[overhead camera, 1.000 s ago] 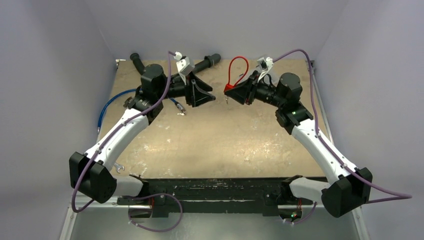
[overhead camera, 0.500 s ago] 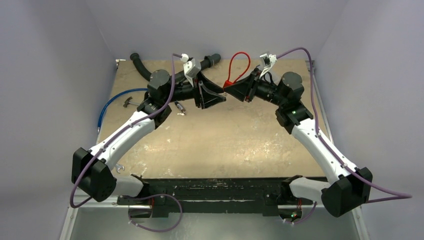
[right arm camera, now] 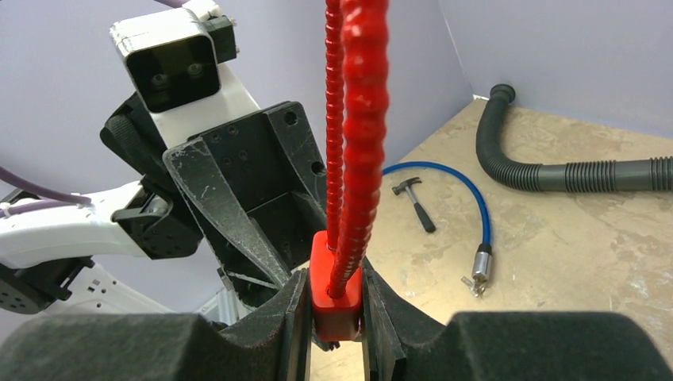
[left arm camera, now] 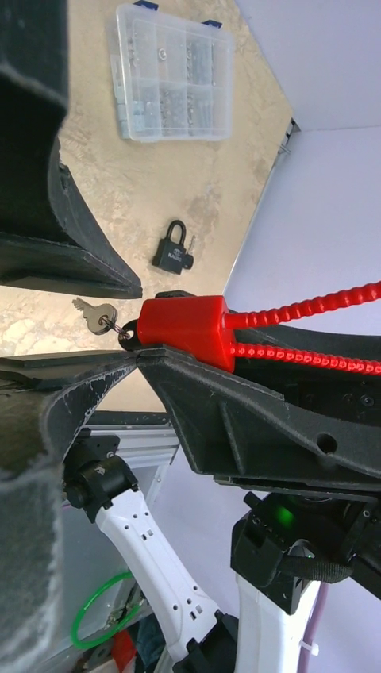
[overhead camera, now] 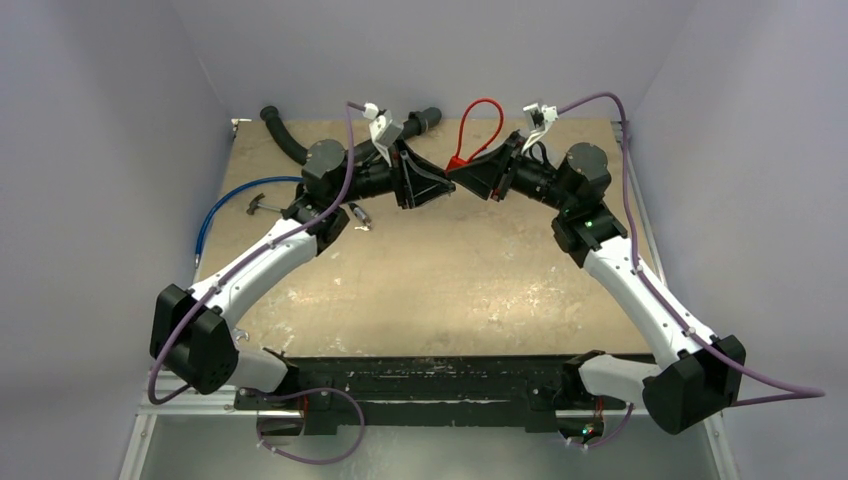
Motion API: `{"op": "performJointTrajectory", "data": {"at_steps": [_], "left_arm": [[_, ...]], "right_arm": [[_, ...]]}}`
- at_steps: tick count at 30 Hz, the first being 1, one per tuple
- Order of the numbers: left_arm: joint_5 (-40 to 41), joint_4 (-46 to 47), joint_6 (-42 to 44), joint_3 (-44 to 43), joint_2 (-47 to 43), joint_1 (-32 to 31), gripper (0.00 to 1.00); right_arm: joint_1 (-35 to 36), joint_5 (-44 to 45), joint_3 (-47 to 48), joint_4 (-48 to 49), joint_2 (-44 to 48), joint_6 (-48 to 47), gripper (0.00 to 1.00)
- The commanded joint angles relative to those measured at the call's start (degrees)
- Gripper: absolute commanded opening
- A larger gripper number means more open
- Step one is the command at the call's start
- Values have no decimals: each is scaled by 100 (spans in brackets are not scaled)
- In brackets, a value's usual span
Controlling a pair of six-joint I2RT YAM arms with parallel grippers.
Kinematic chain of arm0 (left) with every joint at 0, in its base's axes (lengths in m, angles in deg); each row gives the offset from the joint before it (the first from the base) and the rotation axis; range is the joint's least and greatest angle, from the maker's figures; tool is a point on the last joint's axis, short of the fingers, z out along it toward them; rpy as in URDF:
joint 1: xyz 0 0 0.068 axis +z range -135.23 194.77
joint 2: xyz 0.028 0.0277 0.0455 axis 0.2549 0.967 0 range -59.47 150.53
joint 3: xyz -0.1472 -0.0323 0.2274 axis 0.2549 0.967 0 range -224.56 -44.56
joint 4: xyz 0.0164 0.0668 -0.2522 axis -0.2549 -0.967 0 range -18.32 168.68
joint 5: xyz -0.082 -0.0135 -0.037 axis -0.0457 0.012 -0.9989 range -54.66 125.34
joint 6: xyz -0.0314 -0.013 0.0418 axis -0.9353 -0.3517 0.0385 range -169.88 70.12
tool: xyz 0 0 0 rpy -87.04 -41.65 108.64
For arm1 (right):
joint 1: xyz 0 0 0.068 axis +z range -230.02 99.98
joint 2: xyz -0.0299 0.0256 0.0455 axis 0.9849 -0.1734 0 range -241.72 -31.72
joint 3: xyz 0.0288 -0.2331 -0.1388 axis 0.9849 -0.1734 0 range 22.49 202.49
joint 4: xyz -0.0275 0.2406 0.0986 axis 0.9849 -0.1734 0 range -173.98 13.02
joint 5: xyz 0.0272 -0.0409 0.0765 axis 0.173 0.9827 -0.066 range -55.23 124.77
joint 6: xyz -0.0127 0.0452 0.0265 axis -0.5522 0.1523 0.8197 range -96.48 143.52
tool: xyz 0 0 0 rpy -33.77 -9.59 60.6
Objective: Lock with the key
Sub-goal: Lock the lock.
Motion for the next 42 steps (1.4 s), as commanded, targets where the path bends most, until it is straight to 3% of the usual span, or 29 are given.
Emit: {"op": "performJointTrajectory", "data": {"at_steps": [1,4,8,9,14,21,28,30,32,34,38,40,42], "left_arm": [[155,545,-302,17,73,-14,32],[109,558,-325,15,83,-9,23],[-18,559,-480,69,74,-13,1],[-46,560,-527,78,74,-13,0],[-489,767,-851,90,114,-13,0],[-1932,1248,-1681,-121,526,-4,0],[-2062,1512,-2041,-34,601,35,0],[-2089,1398,-1995,-63,586,56,15],[-2190,1132,-1853,-128,533,121,36],[-2310,624,-1539,-190,396,275,48],[-2219,-1053,-194,-460,24,755,55],[-2218,-1423,187,-611,-73,849,56],[-2104,-1552,322,-774,-103,852,65]], "right_arm": [[-13,-87,313,375,-6,112,0],[-17,-96,322,400,-15,125,0],[-10,-159,322,470,-24,134,0],[-14,-169,318,498,-28,146,0],[-26,-276,340,614,-42,149,0],[-50,-574,281,899,-18,235,0],[-48,-744,272,1037,2,169,0],[-49,-804,233,1022,32,135,0],[-71,-830,219,836,73,17,0],[-79,-811,292,445,134,-401,0],[-80,-823,303,-267,267,-1083,0],[-81,-900,252,-449,308,-1280,0],[-73,-988,243,-630,293,-1441,0]]}}
